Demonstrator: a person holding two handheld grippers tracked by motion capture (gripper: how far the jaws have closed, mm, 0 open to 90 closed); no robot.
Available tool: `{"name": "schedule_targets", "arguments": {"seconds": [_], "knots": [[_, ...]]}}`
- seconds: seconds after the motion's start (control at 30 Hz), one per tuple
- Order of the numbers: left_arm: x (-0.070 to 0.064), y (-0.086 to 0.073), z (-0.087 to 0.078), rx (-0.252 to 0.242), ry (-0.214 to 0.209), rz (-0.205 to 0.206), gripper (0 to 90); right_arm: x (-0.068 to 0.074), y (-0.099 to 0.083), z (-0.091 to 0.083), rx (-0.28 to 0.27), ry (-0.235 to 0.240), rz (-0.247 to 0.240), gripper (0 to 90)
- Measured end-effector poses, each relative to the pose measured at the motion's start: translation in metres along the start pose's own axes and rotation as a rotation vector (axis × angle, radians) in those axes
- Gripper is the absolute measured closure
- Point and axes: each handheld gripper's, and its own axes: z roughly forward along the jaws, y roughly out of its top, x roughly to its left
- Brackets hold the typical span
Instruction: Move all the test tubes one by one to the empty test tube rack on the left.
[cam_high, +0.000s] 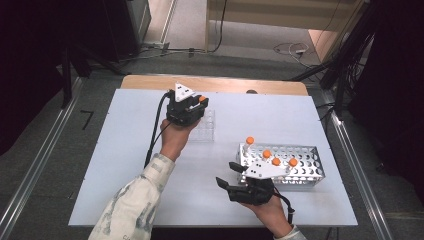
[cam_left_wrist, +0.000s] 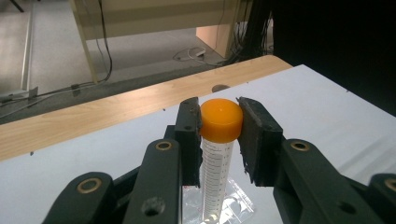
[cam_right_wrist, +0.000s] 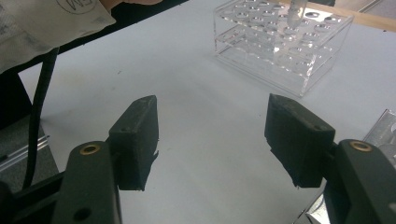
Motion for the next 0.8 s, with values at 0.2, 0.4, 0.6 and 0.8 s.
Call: {"name": "schedule_targets", "arguments": {"seconds": [0.2,0.4,0.6,0.8], "knots": [[-0.002,-0.004,0.004,0.007,0.015,0.014,70.5,0.000,0.000,-0.001,-0.003,-0.001,-0.001,33.6],[-0.002,-0.014,0.006,0.014,0.022,0.009,70.5,0.000,0.000,-0.001,-0.002,-0.001,-0.003,33.6],[-0.004,-0.027,0.008,0.018,0.029,0.012,70.4,0.000,0.000,0.000,0.000,0.000,-0.003,33.6],[-0.005,-0.038,0.010,0.020,0.042,0.016,70.4,0.001,0.000,0.000,0.002,0.001,-0.005,33.6]]}}
